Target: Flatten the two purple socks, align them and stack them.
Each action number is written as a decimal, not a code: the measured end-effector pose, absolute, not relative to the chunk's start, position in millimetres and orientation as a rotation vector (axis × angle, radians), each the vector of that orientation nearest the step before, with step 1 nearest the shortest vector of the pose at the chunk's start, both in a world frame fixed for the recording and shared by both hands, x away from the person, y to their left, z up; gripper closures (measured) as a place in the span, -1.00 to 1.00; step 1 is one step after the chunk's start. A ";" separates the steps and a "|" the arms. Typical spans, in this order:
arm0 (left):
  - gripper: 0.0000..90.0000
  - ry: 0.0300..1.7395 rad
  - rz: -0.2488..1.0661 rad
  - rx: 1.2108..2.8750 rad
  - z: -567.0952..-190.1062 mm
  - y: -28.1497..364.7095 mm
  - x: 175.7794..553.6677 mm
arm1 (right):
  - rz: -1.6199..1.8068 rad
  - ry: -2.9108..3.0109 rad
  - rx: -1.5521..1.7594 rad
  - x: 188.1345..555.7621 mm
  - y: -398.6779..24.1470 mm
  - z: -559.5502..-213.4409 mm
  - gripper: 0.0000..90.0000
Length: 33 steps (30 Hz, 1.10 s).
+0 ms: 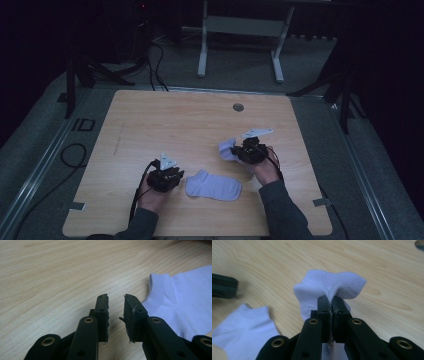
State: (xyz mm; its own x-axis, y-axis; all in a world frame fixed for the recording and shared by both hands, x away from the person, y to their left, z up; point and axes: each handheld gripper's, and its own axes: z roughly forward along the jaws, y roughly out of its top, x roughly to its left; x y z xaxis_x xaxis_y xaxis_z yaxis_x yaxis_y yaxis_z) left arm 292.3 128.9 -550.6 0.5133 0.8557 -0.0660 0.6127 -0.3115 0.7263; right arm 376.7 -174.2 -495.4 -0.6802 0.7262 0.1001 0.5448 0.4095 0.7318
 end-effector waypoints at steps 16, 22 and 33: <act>0.62 1.185 0.432 2.041 -549.8 127.3 288.9 | 1.329 2.366 1.090 341.5 -185.8 -464.6 0.92; 0.62 1.173 0.426 2.047 -549.6 124.7 285.5 | 1.348 2.368 1.085 326.4 -185.3 -467.0 0.91; 0.62 1.146 0.408 2.075 -551.2 117.0 279.4 | 1.373 2.344 1.077 309.8 -184.4 -464.5 0.91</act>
State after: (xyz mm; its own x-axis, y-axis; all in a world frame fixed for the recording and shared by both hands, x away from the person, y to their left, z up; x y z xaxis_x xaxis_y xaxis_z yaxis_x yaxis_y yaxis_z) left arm 279.4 117.0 -551.2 0.5545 0.8296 -0.0656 0.6019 -0.3454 0.7200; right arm 309.8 -184.4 -464.5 -0.7077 0.6863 0.1677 0.4818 0.2953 0.8250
